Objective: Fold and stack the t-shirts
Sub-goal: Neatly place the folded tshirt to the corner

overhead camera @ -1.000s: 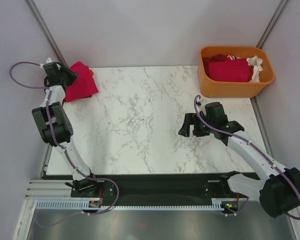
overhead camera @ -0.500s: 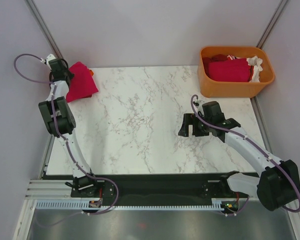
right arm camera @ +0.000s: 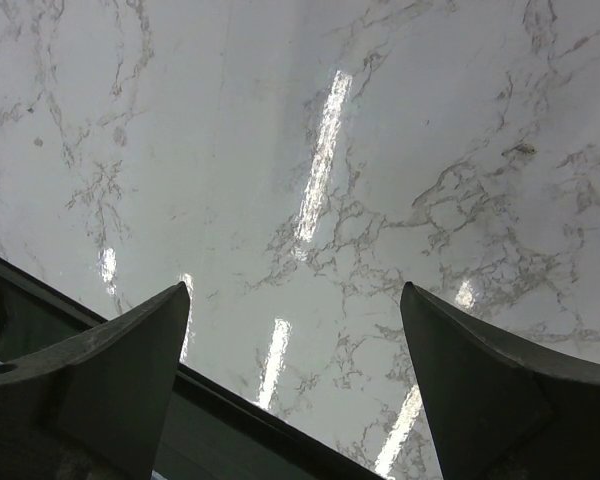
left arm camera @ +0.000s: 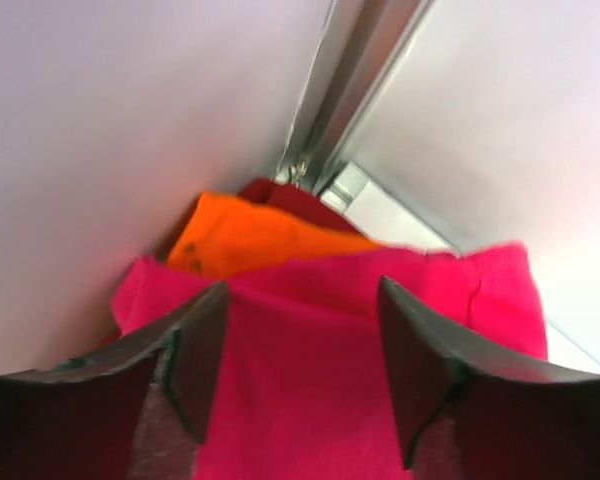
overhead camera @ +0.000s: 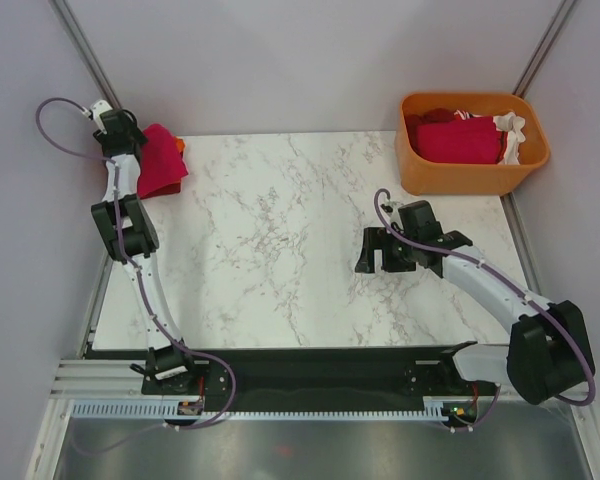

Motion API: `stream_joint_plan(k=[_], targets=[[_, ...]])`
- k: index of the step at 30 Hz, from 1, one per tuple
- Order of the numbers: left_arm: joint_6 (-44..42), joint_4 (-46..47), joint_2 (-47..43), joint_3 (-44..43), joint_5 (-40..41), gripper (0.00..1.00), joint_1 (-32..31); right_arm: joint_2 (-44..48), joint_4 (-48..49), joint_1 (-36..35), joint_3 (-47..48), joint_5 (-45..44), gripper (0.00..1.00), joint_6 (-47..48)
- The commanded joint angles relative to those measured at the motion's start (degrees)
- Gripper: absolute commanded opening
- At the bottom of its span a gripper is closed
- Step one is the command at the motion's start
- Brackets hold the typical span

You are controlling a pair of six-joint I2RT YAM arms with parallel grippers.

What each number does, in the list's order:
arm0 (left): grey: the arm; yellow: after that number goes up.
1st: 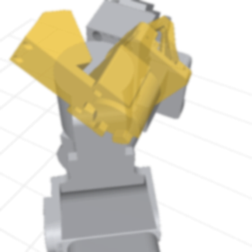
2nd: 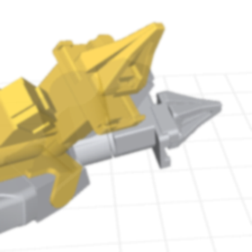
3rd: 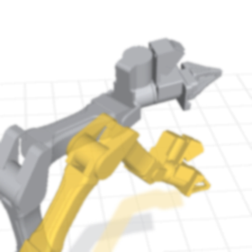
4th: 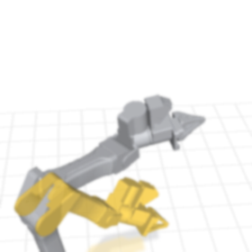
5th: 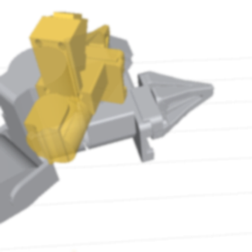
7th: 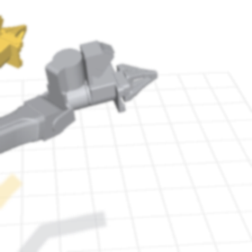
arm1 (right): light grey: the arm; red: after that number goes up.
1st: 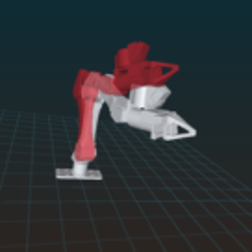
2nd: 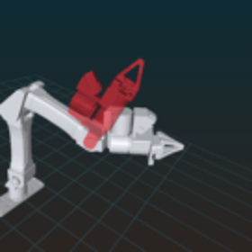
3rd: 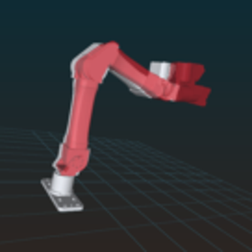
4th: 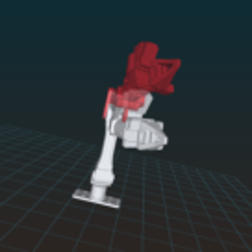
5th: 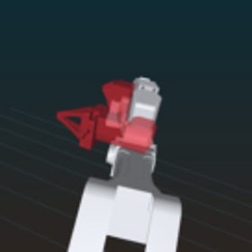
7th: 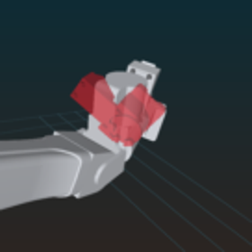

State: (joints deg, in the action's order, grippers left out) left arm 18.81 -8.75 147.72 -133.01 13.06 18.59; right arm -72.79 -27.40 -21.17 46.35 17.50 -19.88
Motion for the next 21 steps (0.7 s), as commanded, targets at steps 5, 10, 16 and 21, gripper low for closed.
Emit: stream_joint_plan(k=[5,10,16,21], targets=[[-2.20,1.81,3.89,-7.97,2.32,0.74,1.10,-1.21,1.03,-0.19,2.61,-1.06,0.95,1.07],[-0.09,1.99,-1.28,-4.81,-1.28,0.79,0.49,-1.04,1.29,-0.19,2.61,-0.89,0.95,1.16],[0.09,2.86,-14.20,-0.15,0.83,0.87,-3.38,1.94,1.38,-0.19,2.70,-2.29,0.95,1.16],[4.56,2.17,-25.09,8.88,1.26,0.89,-4.35,5.47,1.30,-0.36,3.22,-1.85,0.96,0.37]])
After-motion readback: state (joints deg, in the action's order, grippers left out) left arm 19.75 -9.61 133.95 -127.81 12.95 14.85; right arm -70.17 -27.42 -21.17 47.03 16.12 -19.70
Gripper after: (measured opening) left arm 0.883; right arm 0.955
